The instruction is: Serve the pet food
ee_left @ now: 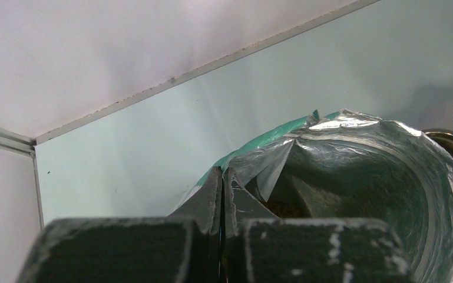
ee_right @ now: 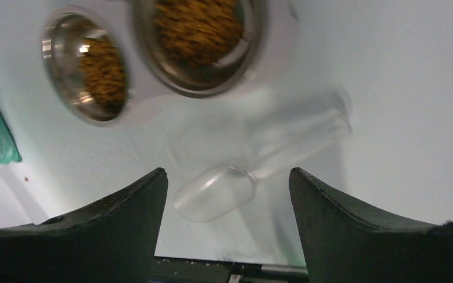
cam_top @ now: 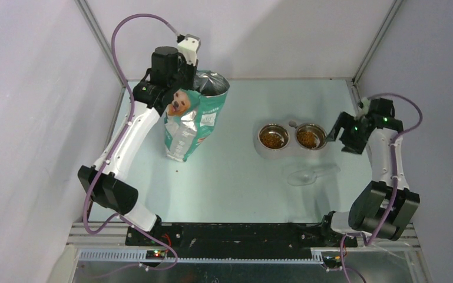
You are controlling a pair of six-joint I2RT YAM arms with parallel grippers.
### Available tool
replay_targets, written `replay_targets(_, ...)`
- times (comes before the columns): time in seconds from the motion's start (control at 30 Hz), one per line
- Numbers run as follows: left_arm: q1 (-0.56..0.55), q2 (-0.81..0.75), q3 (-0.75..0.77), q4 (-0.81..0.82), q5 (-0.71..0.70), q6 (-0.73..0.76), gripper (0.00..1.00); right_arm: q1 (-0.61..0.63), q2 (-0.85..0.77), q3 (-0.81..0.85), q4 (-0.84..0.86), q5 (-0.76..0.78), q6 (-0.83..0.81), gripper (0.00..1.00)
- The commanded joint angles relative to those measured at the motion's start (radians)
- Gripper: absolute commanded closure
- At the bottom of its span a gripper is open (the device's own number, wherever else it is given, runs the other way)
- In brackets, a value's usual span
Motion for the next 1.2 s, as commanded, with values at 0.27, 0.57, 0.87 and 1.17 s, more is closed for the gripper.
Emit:
replay_targets(0.27,0.009,0.012,0.105,-0.028,-0.014,0.016,1.0,0.493,0.125,0.468,0.226,-0.12,-0.093,0.25)
replay_targets(0.57,0.012,0.064,0.213,-0.133,0.019,-0.005,1.0,0.695,0.463,0.997,0.327,-0.343,-0.029,0.23)
replay_targets(0.87,0.019,0.098,0.296,-0.185,0.073,-0.029,1.0,0.878,0.76,1.337,0.333,-0.214,-0.021,0.18)
replay_targets(1.17,0.019,0.108,0.325,-0.207,0.175,-0.049,1.0,0.952,0.867,1.407,0.347,-0.077,0.009,0.42)
